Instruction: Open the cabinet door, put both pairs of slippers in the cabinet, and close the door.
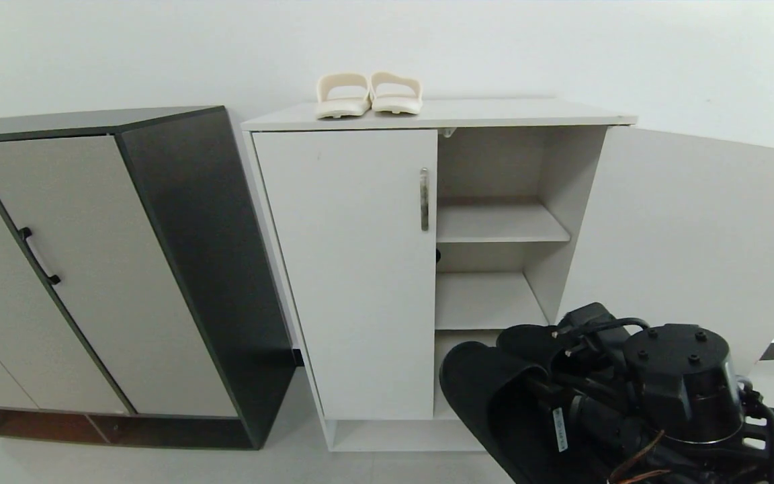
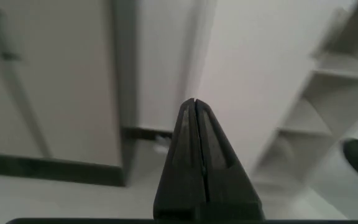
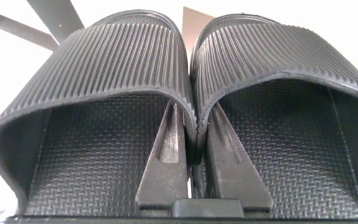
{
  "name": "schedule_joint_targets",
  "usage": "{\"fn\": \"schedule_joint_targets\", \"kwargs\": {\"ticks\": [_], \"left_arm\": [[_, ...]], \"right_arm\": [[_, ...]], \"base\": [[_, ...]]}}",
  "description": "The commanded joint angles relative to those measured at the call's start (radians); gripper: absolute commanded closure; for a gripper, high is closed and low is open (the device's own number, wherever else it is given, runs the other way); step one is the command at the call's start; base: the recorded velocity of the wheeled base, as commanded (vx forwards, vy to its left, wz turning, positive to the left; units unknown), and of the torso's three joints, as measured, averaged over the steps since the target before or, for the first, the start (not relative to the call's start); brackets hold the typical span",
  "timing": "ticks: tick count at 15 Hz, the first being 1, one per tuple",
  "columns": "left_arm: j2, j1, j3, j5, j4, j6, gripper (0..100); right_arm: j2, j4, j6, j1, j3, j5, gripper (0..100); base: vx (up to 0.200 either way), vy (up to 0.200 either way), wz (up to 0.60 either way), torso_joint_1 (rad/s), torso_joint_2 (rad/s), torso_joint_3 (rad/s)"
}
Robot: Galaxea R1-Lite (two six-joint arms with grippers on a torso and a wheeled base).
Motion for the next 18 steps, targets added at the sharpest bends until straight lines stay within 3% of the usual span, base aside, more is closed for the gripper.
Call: {"fn": "schedule_joint_targets", "kwargs": {"ticks": [1,2,4,5,6,8,9,12,14,18], "left_arm": [[-0.469,0.173,0.256,0.009,0.169,0.032,100],[-0.484,0.178,0.287,-0.024,0.160,0.032,100],[-0.509,0.187,0.361,-0.204,0.068,0.032,100],[-0.509,0.187,0.361,-0.293,0.069,0.033,100],[-0.507,0.187,0.359,-0.334,0.071,0.055,100],[-0.507,0.187,0.359,-0.305,0.128,0.116,100],[-0.507,0.187,0.361,-0.291,0.115,0.122,100],[-0.507,0.187,0.361,-0.305,0.114,0.116,100],[-0.507,0.187,0.361,-0.303,0.112,0.091,100],[-0.507,0.187,0.361,-0.303,0.112,0.090,100]], "right_arm": [[0.009,-0.012,-0.002,0.012,0.014,-0.001,100],[0.010,-0.021,-0.002,0.017,0.020,-0.001,100],[0.015,-0.065,-0.005,0.032,0.027,-0.001,100],[0.015,-0.070,-0.005,0.040,0.025,-0.001,100],[0.016,-0.070,-0.005,0.046,0.023,0.003,100],[0.018,-0.074,-0.005,0.061,0.023,0.007,100],[0.033,-0.082,-0.006,0.072,0.023,0.006,100],[0.073,-0.162,-0.006,0.081,0.025,-0.002,100],[0.081,-0.173,-0.005,0.081,0.027,-0.002,100],[0.096,-0.174,-0.002,0.081,0.027,-0.001,100]], "base": [[0.000,0.000,0.00,0.000,0.00,0.000],[0.000,0.000,0.00,0.000,0.00,0.000],[0.000,0.000,0.00,0.000,0.00,0.000],[0.000,0.000,0.00,0.000,0.00,0.000],[0.000,0.000,0.00,0.000,0.00,0.000],[0.000,0.000,0.00,0.000,0.00,0.000],[0.000,0.000,0.00,0.000,0.00,0.000],[0.000,0.000,0.00,0.000,0.00,0.000],[0.000,0.000,0.00,0.000,0.00,0.000],[0.000,0.000,0.00,0.000,0.00,0.000]]}}
